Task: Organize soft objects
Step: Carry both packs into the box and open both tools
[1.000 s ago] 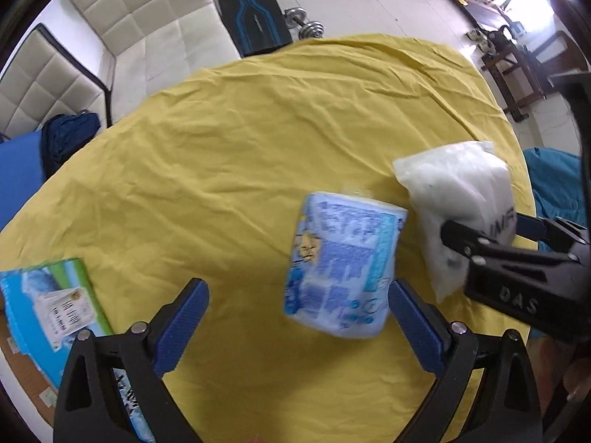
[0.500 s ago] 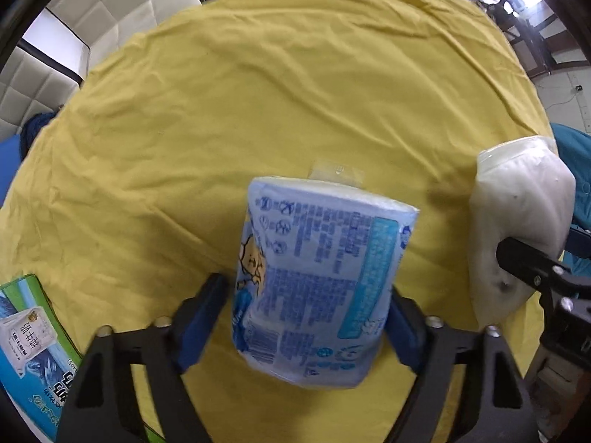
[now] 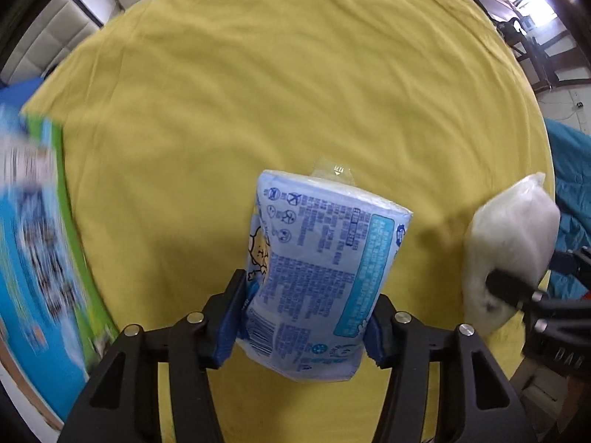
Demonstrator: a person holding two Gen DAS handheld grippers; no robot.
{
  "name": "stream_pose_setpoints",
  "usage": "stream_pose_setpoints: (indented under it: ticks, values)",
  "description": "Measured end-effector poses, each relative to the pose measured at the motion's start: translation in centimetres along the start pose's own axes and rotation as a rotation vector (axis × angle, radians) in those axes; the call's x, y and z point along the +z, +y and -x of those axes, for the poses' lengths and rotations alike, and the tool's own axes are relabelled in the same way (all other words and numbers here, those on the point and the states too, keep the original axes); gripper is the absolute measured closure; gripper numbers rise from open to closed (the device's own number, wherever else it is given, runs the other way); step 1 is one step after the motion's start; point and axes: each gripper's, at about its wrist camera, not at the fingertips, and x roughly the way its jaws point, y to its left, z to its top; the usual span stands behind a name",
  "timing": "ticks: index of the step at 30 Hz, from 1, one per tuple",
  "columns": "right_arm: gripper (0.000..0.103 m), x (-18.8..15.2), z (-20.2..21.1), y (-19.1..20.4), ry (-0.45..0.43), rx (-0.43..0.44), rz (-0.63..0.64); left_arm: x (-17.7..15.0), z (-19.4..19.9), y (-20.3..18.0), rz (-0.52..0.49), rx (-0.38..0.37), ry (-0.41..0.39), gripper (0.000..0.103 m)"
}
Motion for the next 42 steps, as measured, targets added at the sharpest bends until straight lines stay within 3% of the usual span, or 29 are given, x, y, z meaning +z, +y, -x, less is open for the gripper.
stream_pose_setpoints:
  ticks: [6, 7, 19, 20, 27, 37, 42]
  values:
    - [0.018, -2.0, -1.8, 1.2, -0.044, -0.062, -0.012, -3.9, -2.9, 0.6, -0.004, 0.013, 0.061, 0.05]
    - [0.016, -2.0, -1.9, 1.4, -0.048, -0.068, -0.015, -4.0, -2.7, 0.5, -0.013, 0.021, 0.034, 0.05]
    - [0.007, 0.1, -4.2, 3.9, -0.013, -0.124, -0.018, -5.1, -3.3, -0.6, -0.005, 0.025, 0.032, 0.05]
    - [0.006, 0.4, -4.4, 3.9, -0.015, -0.128, -0.015, -3.6, -3.0, 0.0, -0.003, 0.024, 0.033, 0.05]
    - [0.0, 0.8, -6.0, 5.2, -0.024, -0.13, -0.027, -3.6, -2.8, 0.5, 0.003, 0.018, 0.033, 0.05]
    - [0.001, 0.4, -6.7, 5.0, -0.04, -0.107, -0.04, -4.0, -2.6, 0.2, 0.016, 0.018, 0.023, 0.05]
    - [0.009, -0.7, -5.8, 4.9, -0.041, -0.103, -0.033, -4.0, -2.6, 0.2, 0.016, 0.019, 0.023, 0.05]
